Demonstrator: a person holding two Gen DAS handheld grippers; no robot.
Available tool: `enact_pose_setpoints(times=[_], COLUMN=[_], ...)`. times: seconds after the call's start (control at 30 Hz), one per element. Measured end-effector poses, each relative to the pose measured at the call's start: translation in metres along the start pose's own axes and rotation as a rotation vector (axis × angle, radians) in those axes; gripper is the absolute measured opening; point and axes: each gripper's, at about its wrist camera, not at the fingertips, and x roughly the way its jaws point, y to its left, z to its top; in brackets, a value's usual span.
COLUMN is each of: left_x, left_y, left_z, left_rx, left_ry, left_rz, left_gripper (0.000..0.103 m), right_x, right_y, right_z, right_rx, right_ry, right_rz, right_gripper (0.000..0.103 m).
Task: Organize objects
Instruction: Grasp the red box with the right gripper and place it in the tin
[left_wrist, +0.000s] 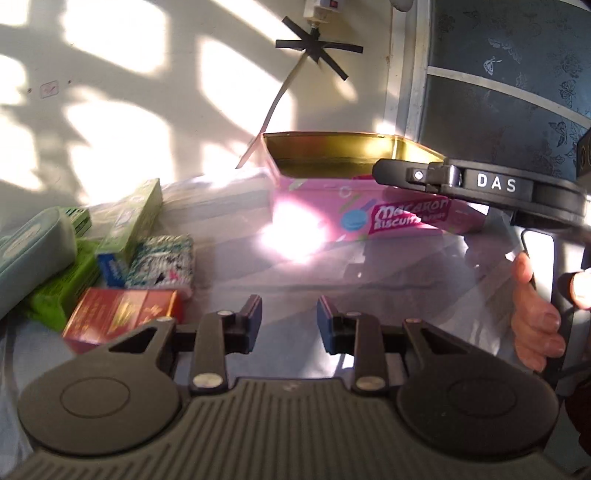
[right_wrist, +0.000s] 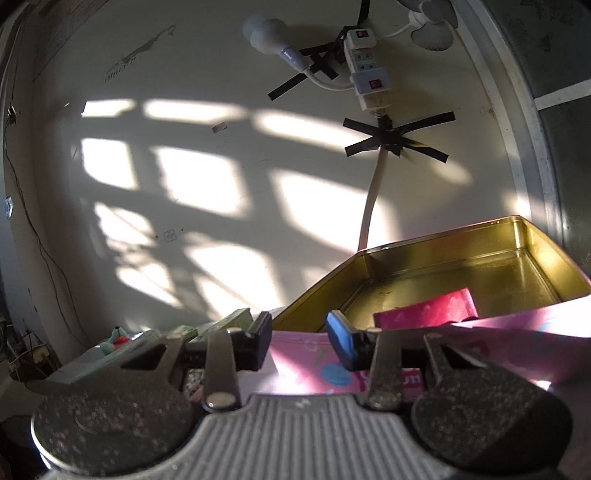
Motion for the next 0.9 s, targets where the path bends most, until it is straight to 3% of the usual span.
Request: enact_pose_setpoints(times=[0.13, 0.23, 0.33, 0.43, 0.5, 0.67, 0.73, 0.9], left_x=[-0.017, -0.028, -0.032, -0.028, -0.022, 0.006, 0.012, -0.007], left_y=[0.051, 0.088, 0.108, 0.123, 0.133, 0.137, 0.134, 0.101], left_z=[-0.031, -0.036, -0.030, -0.024, -0.020, -0.012, -0.016, -0.024], left_rx=[-0.129, -0.264, -0.303, -0.330, -0.333, -0.322, -0.350, -0.269], left_ry=[0.064, 0.049, 0.017, -0.003, -0.006, 0.032, 0.053, 0.045], left_rz=[0.128, 0.148, 0.181, 0.159, 0.127, 0.055, 0.026, -0.038], left_gripper=[0.035, 0.035, 0.035, 0.035, 0.035, 0.034, 0.035, 0.039], right_x=[0.024, 0.042, 0.055, 0.063, 0.072, 0.096, 0.101, 0.077], right_y=[0.047, 0.082, 0.110, 0.128, 0.133, 0.134, 0.134, 0.122], right_z=[-0.016, -0.032, -0.050, -0.057, -0.055, -0.053, -0.057, -0.058], right_rx=[-0.089, -0.174, -0.241, -0.302, -0.322, -0.285, -0.286, -0.305], right_ry=[0.146, 0.255, 0.323, 0.362, 0.387, 0.450, 0.461, 0.413], right_rz=[0.103, 0.140, 0.169, 0.163, 0.145, 0.144, 0.123, 0.087], right_gripper=[0.036, 0.036, 0.036, 0.039, 0.047, 0.050, 0.052, 0.053])
